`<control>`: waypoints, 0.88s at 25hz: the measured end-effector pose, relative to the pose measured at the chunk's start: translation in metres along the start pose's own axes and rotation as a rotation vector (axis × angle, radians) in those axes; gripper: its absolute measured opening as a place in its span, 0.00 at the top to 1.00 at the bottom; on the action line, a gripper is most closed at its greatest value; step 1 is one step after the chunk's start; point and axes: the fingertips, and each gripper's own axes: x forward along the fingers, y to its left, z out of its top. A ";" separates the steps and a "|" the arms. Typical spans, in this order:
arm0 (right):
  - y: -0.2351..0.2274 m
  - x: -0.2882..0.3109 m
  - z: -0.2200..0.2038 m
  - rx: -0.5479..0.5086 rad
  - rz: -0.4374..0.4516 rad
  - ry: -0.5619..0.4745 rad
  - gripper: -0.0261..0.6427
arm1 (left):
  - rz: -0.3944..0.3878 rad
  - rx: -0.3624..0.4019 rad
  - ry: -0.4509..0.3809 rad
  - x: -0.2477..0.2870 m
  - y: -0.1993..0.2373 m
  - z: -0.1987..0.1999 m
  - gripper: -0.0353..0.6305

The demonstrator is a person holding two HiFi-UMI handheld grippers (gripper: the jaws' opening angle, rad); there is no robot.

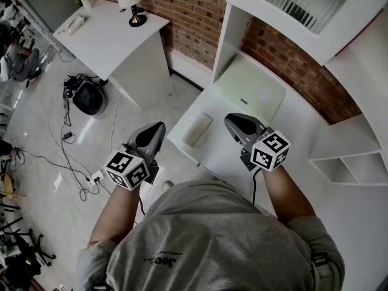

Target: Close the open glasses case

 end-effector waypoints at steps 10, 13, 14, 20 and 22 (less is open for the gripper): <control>-0.012 -0.005 0.008 -0.039 -0.122 -0.015 0.95 | 0.005 0.012 -0.016 -0.002 -0.002 0.006 0.95; -0.012 -0.004 0.008 -0.040 -0.120 -0.009 0.95 | 0.007 0.008 -0.016 -0.002 -0.002 0.006 0.95; -0.012 -0.004 0.008 -0.040 -0.119 -0.007 0.95 | 0.007 0.007 -0.016 -0.002 -0.002 0.006 0.95; -0.010 0.001 0.008 -0.045 -0.111 -0.001 0.95 | 0.007 0.005 -0.014 -0.004 -0.001 0.004 0.95; -0.009 0.002 0.009 -0.043 -0.106 -0.001 0.95 | 0.007 0.004 -0.014 -0.004 0.000 0.004 0.95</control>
